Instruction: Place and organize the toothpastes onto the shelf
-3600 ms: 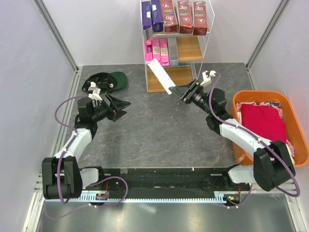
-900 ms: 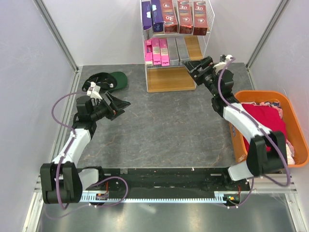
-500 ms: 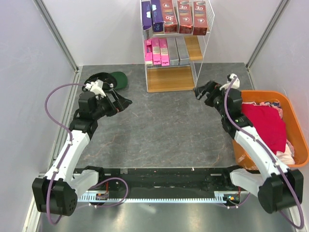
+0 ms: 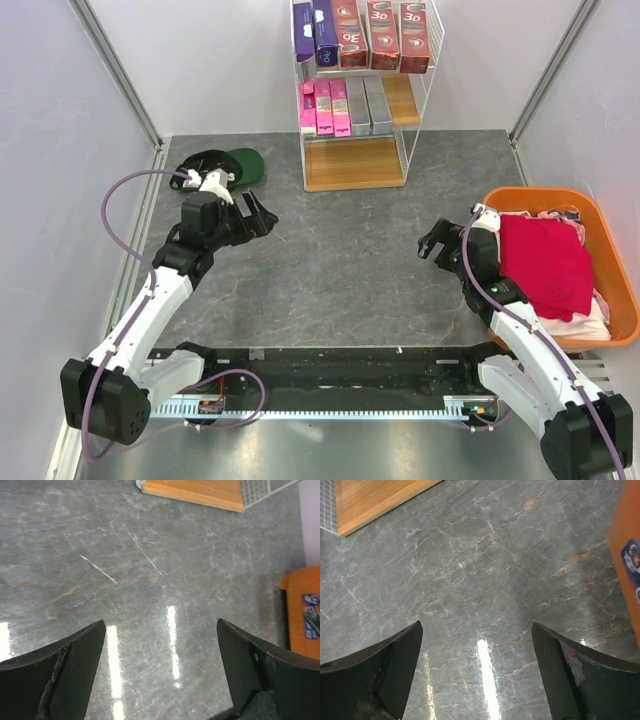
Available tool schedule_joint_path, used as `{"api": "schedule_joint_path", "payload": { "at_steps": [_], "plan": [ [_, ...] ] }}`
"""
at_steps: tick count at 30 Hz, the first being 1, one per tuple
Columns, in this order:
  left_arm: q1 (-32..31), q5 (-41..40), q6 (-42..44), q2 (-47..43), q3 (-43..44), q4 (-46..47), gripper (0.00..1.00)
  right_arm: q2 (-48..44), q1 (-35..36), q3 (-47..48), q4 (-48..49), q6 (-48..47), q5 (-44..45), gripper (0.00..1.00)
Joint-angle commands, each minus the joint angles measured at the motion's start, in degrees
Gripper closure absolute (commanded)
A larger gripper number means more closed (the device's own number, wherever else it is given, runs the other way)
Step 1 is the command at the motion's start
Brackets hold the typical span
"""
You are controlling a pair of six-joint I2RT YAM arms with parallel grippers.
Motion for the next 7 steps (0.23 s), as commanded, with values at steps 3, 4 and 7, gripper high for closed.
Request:
{"api": "schedule_joint_path", "payload": {
  "at_steps": [3,4,7],
  "plan": [
    [-0.18,-7.65,4.59,-1.78,1.76,-0.41,0.00,0.52,-0.13,1.79,2.19,-3.18,4.69,0.02],
    [-0.18,-8.00,4.76,-2.13,1.06,0.38,0.00,0.96,-0.13,2.49,2.54,-4.14,5.22,0.02],
    [-0.18,-10.46,5.47,-3.71,-1.13,3.10,0.00,2.72,-0.13,4.59,2.81,-7.31,6.02,0.02]
  ]
}}
